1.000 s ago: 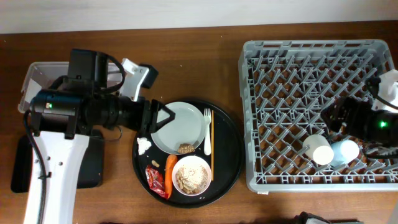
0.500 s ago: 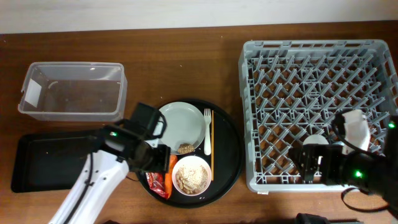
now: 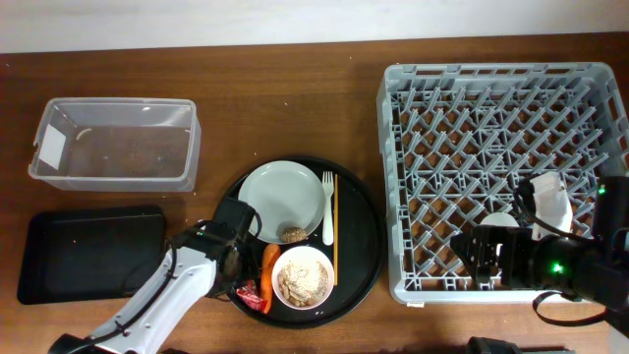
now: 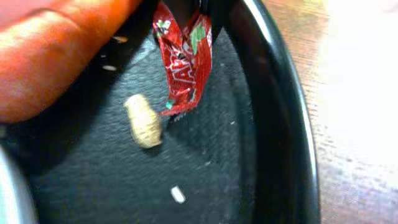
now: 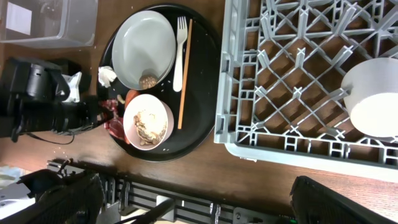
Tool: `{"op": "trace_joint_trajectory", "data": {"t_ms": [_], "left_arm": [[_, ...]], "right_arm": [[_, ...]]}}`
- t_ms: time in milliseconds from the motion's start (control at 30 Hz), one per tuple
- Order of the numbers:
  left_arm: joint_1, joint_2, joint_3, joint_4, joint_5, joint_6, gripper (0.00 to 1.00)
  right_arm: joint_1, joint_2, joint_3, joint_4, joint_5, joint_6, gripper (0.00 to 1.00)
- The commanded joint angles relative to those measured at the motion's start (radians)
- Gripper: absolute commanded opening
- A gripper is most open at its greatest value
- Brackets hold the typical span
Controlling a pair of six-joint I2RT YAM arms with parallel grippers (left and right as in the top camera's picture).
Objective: Sort waste into correct bins and load items into the dishwasher rack
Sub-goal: 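Drop the red snack wrapper into the clear bin with the left gripper, then pick the carrot with the left gripper and place it on the black tray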
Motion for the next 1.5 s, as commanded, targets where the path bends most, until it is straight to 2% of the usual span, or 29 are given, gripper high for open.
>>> {"op": "trace_joint_trajectory", "data": {"t_ms": [0, 33, 67, 100, 133, 167, 233, 300, 367, 400, 467, 500, 533, 600, 633, 733, 800, 867, 1067, 1100, 1133, 1167, 1200, 1267, 1333, 1367, 1467], "left_arm": [[0.059, -0.016, 0.354, -0.285, -0.034, 0.154, 0.01], [0.097, -0.016, 0.517, -0.36, -0.12, 0.195, 0.01], [0.14, -0.016, 0.616, -0.366, -0.168, 0.232, 0.01], [0.237, -0.015, 0.682, -0.283, -0.242, 0.276, 0.01], [0.294, -0.009, 0.681, -0.22, -0.264, 0.286, 0.01], [0.407, 0.04, 0.681, -0.097, -0.266, 0.286, 0.0], [0.508, 0.135, 0.681, 0.071, -0.259, 0.286, 0.01], [0.581, 0.287, 0.681, 0.299, -0.171, 0.286, 0.01], [0.583, 0.334, 0.683, 0.347, -0.133, 0.3, 0.35], [0.583, 0.295, 0.714, 0.262, -0.075, 0.399, 0.67], [0.571, 0.203, 0.747, 0.117, -0.074, 0.415, 0.68], [0.555, 0.165, 0.747, 0.068, -0.067, 0.422, 0.67], [0.513, 0.127, 0.747, -0.058, 0.027, 0.433, 0.63], [0.364, 0.138, 0.714, -0.332, 0.067, 0.432, 0.64], [0.288, 0.147, 0.66, -0.363, 0.067, 0.432, 0.63], [0.134, 0.15, 0.425, -0.202, 0.014, 0.407, 0.61], [0.134, 0.153, 0.323, -0.06, -0.034, 0.381, 0.59], [0.166, 0.157, 0.262, 0.008, -0.051, 0.352, 0.49], [0.174, 0.221, 0.192, 0.14, -0.083, 0.349, 0.47], [0.174, 0.253, 0.192, 0.154, -0.084, 0.349, 0.38], [0.174, 0.262, 0.192, 0.16, -0.084, 0.349, 0.23], [0.174, 0.259, 0.198, 0.159, -0.084, 0.349, 0.11], [0.174, 0.249, 0.249, 0.09, -0.079, 0.349, 0.0], [0.174, 0.219, 0.478, -0.182, -0.077, 0.349, 0.01], [0.182, 0.206, 0.731, -0.334, -0.156, 0.349, 0.0], [0.208, 0.205, 0.801, -0.318, -0.219, 0.349, 0.01], [0.392, 0.249, 0.813, -0.09, -0.233, 0.352, 0.0]], "right_arm": [[0.006, -0.008, -0.002, -0.003, 0.009, -0.014, 1.0], [0.006, -0.008, -0.002, -0.003, 0.009, -0.014, 1.0], [0.006, -0.008, -0.002, -0.003, 0.009, -0.014, 1.0], [0.006, -0.008, -0.002, -0.003, 0.009, -0.014, 1.0], [0.006, -0.008, -0.002, -0.003, 0.009, -0.014, 1.0], [0.006, -0.008, -0.002, -0.003, 0.009, -0.014, 1.0], [0.006, -0.008, -0.002, 0.001, 0.009, -0.014, 1.0], [0.006, -0.008, -0.002, 0.008, 0.009, -0.014, 1.0], [0.006, -0.008, -0.002, -0.003, 0.009, -0.014, 1.0], [0.006, -0.008, -0.002, -0.006, 0.009, -0.014, 1.0], [0.006, -0.008, -0.002, -0.008, 0.009, -0.014, 1.0], [0.006, -0.008, -0.002, -0.012, 0.009, -0.014, 1.0], [0.006, -0.008, -0.002, -0.013, 0.009, -0.014, 1.0], [0.006, -0.008, -0.002, -0.014, 0.01, -0.015, 1.0], [0.006, -0.008, -0.002, -0.015, 0.01, -0.017, 1.0], [0.006, -0.008, -0.002, -0.015, 0.01, -0.017, 1.0], [0.006, -0.008, -0.002, -0.016, 0.01, -0.017, 1.0], [0.006, -0.008, -0.002, -0.018, 0.01, -0.017, 1.0], [0.006, -0.008, -0.002, -0.018, 0.035, -0.017, 1.0], [0.006, -0.008, -0.002, -0.018, 0.035, -0.016, 1.0], [0.006, -0.008, -0.002, -0.018, 0.035, -0.017, 1.0], [0.006, -0.008, -0.002, -0.018, 0.035, -0.017, 1.0], [0.006, -0.008, -0.002, -0.018, 0.035, -0.017, 1.0], [0.006, -0.008, -0.002, -0.018, 0.035, -0.017, 1.0], [0.006, -0.008, -0.002, -0.018, 0.035, -0.016, 1.0], [0.006, -0.008, -0.002, -0.018, 0.035, -0.017, 1.0], [0.006, -0.007, -0.002, -0.016, 0.035, -0.016, 1.0]]}}
